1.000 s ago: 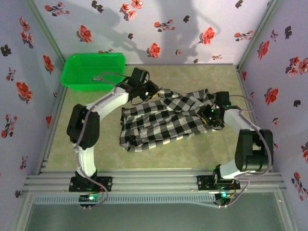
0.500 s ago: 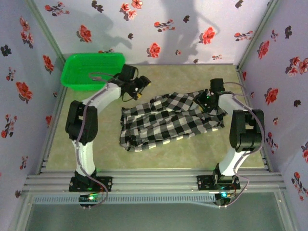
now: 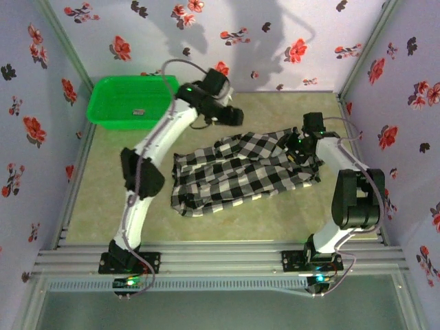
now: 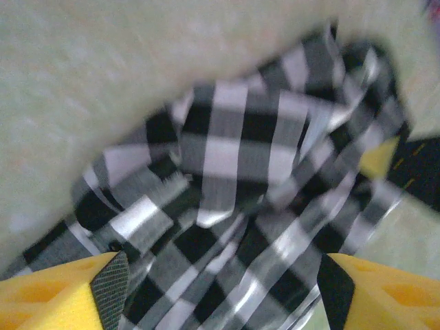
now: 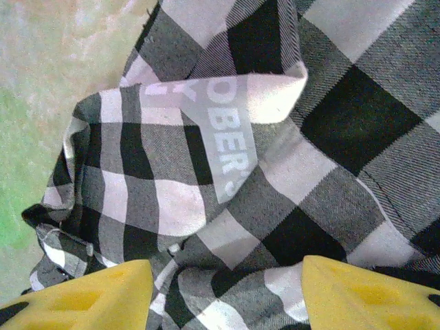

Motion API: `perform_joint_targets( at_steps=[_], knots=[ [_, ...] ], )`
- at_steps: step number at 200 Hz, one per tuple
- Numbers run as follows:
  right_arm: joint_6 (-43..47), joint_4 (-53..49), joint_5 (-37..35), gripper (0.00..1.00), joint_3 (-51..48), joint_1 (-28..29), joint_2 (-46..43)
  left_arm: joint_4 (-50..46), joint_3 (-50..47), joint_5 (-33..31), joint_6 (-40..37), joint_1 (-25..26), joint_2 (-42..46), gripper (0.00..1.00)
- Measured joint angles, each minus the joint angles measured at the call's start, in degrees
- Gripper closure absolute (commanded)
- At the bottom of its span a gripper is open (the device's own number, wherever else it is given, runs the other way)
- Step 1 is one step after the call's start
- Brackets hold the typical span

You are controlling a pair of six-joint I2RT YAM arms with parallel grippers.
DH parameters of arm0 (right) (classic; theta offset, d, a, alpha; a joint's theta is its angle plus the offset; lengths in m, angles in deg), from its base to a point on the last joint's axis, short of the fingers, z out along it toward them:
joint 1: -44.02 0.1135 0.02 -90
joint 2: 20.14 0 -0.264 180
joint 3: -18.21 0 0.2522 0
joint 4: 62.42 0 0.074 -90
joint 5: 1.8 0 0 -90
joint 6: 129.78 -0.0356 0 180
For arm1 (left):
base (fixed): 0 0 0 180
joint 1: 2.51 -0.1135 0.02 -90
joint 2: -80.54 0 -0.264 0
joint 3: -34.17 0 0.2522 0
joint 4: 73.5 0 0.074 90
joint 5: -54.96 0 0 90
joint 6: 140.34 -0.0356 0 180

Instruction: Fold and stack the long sleeve shirts

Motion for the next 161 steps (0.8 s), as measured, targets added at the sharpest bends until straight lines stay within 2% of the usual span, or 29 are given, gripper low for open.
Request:
perform_joint_targets(
  at_steps=[20, 43, 95, 122, 161],
  knots=[
    [0.02, -0.50, 0.02, 0.39, -1.03, 0.09, -0.15, -5.99, 0.59, -3.76, -5.90, 3.80, -5.11, 0.27],
    [0.00, -1.01, 0.02, 0.39, -1.86, 0.31, -0.15, -9.42, 0.26, -11.23, -9.51, 6.60, -8.85, 0.27],
    [-0.09, -1.05, 0.15, 0.38, -2.12, 0.83, -0.15, -7.21, -2.64, -23.78, -11.61, 7.54, -9.64, 0.25],
    [-0.35, -1.01, 0.31, 0.38, -2.43, 1.42, -0.15, -4.83, -2.97, -25.68, -11.78, 7.54, -10.03, 0.24],
    [-1.01, -0.76, 0.46, 0.39, -2.29, 3.26, 0.09, -0.68, -2.97, -25.14, -11.91, 7.54, -11.21, 0.23]
  ],
)
